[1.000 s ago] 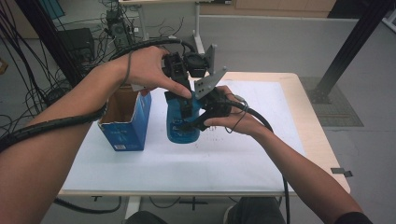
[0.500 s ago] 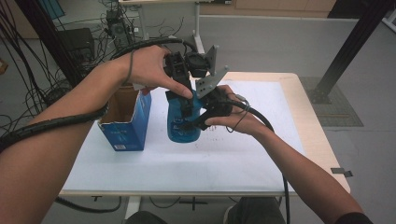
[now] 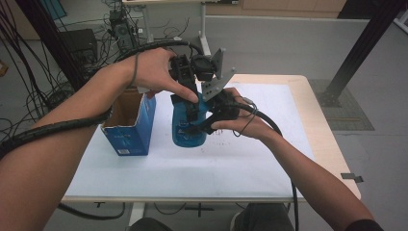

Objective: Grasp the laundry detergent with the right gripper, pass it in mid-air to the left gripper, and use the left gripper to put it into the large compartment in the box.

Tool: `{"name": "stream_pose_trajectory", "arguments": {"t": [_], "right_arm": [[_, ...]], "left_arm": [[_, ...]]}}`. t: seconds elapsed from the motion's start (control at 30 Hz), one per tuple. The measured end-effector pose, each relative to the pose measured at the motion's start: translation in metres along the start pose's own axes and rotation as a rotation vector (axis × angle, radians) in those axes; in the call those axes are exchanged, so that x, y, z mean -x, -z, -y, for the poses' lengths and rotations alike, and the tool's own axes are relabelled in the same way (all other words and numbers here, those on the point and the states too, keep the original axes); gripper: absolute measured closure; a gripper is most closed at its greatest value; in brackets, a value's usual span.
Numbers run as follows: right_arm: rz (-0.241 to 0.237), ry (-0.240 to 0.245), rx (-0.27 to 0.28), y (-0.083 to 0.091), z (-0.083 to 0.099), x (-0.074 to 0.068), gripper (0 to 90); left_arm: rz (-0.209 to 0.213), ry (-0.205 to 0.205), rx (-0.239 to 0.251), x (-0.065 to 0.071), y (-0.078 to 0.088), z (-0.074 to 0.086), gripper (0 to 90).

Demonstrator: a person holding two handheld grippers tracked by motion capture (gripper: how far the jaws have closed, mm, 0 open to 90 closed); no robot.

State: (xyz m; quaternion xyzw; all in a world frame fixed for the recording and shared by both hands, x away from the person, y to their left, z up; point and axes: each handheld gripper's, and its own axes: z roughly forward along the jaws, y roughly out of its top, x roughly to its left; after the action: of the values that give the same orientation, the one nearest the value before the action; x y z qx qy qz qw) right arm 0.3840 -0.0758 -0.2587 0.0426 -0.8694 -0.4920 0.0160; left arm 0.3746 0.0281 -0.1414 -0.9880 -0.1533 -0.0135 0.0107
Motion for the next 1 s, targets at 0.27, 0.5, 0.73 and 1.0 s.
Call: {"name": "stream_pose_trajectory", "arguments": {"t": [0.27,0.5,0.73,1.0], "right_arm": [[0.001,0.009,0.0,-0.0015,0.0002,0.0007,44.1],[0.003,0.017,-0.002,-0.0025,0.0002,0.0008,44.1],[0.006,0.016,-0.012,-0.0012,0.0004,0.0,44.1],[0.013,0.005,-0.026,-0.0009,0.0012,-0.0004,44.1]], "left_arm": [[0.003,0.002,-0.006,-0.0016,-0.0022,0.0024,9.4],[0.017,-0.006,0.003,-0.0022,-0.0023,0.0026,18.4],[0.029,-0.015,0.007,-0.002,-0.0033,0.0019,27.2],[0.04,-0.029,-0.004,-0.0011,-0.0043,0.0012,35.2]]}}
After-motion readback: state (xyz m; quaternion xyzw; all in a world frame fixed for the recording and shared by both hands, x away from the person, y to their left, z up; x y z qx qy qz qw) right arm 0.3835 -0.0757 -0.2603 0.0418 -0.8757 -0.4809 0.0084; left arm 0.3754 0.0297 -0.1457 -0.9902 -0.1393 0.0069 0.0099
